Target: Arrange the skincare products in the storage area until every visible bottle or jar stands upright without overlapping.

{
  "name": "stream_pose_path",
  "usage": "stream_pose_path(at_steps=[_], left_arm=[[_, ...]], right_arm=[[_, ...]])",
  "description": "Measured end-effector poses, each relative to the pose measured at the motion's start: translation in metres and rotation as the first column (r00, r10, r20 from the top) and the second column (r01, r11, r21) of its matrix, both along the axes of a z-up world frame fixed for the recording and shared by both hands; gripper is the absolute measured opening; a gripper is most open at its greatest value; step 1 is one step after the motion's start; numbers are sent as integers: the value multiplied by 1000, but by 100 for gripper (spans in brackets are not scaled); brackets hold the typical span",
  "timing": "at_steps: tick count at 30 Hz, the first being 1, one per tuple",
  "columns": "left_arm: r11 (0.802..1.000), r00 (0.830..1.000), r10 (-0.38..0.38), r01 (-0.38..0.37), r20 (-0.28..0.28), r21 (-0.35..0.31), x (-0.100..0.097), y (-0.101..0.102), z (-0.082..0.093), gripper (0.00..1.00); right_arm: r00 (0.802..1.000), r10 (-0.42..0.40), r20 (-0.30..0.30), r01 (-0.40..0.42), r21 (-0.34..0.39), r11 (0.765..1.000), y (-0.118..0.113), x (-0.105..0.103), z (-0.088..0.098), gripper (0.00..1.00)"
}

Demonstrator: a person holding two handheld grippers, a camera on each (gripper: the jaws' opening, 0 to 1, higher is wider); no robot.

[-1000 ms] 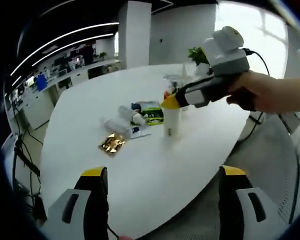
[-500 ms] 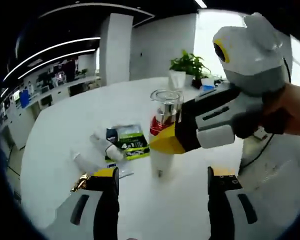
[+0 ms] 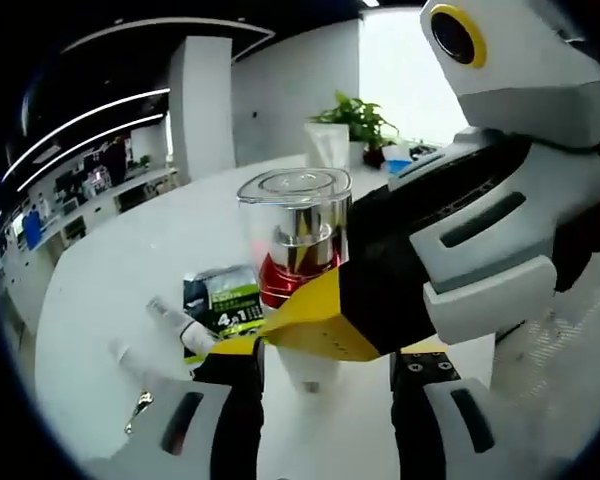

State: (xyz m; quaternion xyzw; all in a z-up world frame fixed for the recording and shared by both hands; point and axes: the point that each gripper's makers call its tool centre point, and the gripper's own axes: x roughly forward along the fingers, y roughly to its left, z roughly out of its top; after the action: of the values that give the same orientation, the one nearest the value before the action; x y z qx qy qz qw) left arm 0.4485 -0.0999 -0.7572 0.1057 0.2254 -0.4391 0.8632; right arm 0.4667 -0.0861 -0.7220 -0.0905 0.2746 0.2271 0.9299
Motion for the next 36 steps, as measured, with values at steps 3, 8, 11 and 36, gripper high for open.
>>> stream_pose_path(at_steps=[3,8,11,36], left_arm=[[1000,1000,-10,10,11,10,2,-2,0,40],[1000,1000,-7,7,15,2,9,-1,0,25],[999,998,-55,55,16,-2,5,-9,-1,25],[899,899,-438,438,-11,-10,-30,-108,1,25]], right_arm=[[1000,-12,-5,12,6,1000,-1,1,0,28],[1000,-29,-11,29,13,999,-8,-3,0,28],[999,-50,-11,51,15,999,-14,-5,0,28],[944,-331,-5,331,-7,944,-114,-35,-4,30]])
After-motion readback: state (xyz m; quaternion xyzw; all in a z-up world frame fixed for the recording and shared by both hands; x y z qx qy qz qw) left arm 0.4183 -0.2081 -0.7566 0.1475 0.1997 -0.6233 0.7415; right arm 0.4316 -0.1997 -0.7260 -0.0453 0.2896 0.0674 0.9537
